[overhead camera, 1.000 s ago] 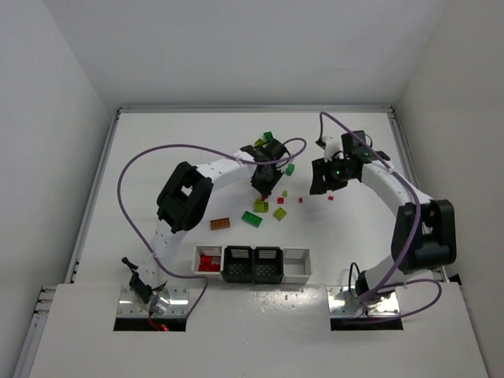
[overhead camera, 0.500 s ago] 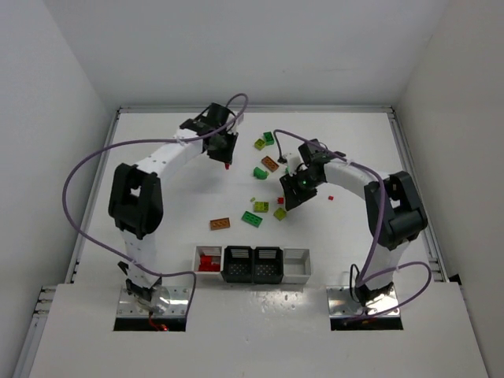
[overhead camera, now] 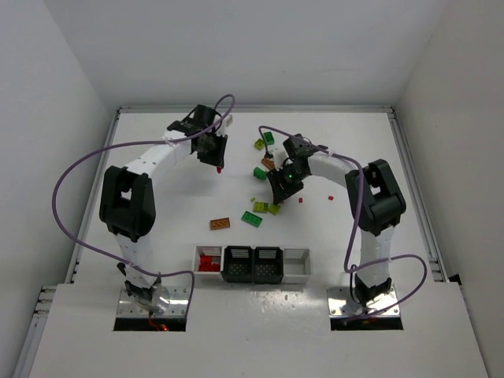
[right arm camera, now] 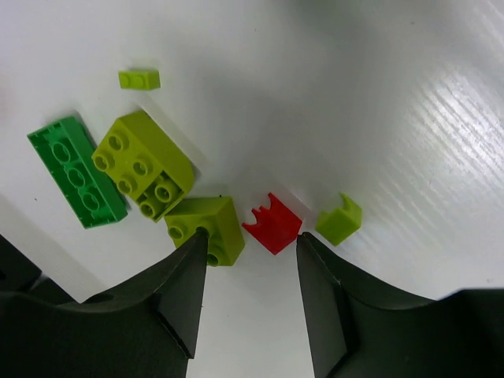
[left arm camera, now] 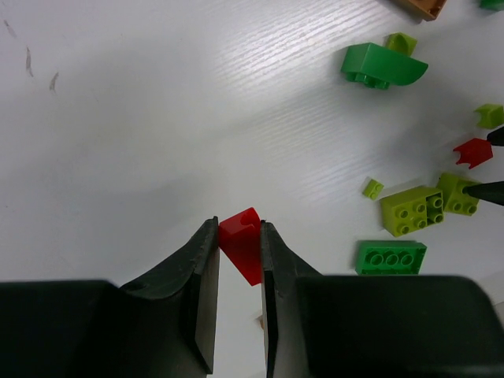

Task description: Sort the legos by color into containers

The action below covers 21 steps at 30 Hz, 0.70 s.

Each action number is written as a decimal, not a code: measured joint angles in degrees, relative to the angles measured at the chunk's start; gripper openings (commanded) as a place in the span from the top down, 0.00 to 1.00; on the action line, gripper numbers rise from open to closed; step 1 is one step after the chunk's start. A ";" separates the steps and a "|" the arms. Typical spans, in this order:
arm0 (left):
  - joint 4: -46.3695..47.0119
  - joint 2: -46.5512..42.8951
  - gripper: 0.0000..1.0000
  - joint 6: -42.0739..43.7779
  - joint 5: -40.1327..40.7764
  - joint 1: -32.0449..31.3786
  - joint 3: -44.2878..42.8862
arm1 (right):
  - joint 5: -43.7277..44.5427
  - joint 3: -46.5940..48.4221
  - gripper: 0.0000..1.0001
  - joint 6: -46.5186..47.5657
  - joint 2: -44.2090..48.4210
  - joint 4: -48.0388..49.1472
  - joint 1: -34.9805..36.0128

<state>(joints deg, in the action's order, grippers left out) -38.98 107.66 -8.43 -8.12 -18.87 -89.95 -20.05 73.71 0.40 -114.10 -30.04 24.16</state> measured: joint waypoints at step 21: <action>0.02 -0.87 0.89 0.26 -1.05 0.87 2.10 | -1.51 0.85 0.50 -2.29 0.72 1.16 0.68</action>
<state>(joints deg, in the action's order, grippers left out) -38.96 106.78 -8.16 -9.17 -18.00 -87.85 -21.56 74.56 -1.89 -113.38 -28.88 24.84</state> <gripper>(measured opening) 0.263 0.504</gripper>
